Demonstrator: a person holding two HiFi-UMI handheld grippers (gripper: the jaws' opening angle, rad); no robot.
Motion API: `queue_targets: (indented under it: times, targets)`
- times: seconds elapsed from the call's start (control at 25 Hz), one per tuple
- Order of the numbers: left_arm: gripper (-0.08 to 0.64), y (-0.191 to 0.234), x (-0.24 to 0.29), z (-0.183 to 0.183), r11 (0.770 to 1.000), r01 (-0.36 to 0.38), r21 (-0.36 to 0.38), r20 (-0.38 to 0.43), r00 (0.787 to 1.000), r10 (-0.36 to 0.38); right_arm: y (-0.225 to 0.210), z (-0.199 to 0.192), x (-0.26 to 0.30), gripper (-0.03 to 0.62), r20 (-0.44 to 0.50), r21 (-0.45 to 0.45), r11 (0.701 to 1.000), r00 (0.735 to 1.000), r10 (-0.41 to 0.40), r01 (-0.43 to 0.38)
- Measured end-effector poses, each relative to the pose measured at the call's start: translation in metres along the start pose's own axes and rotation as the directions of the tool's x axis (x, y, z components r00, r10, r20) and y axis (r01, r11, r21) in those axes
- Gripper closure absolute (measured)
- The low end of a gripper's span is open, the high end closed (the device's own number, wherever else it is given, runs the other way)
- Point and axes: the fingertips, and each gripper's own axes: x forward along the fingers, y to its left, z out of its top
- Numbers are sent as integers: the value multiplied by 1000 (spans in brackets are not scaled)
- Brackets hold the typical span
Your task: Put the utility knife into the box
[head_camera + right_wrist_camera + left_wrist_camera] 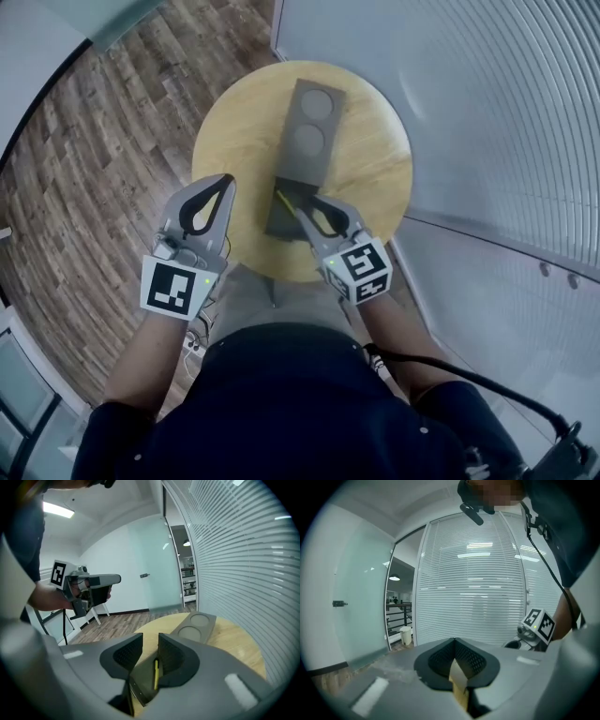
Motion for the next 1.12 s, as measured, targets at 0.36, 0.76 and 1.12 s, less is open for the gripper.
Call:
queue_targets:
  times: [0.36,0.76,1.12]
  targets:
    - [557,-30,-22,58,997,32,68,84,996,-37,11,65,-52,482,133,-62,997,991,-31,40]
    - [558,-47,-46,110,990,13,143,178,983,-39,1,118,-123,504,299,7,986,940,-162,168]
    - [557,-52,-63,116,994,-17,104,180,984,-2,-13,138,-184,583,474,125,975,852,-221,183]
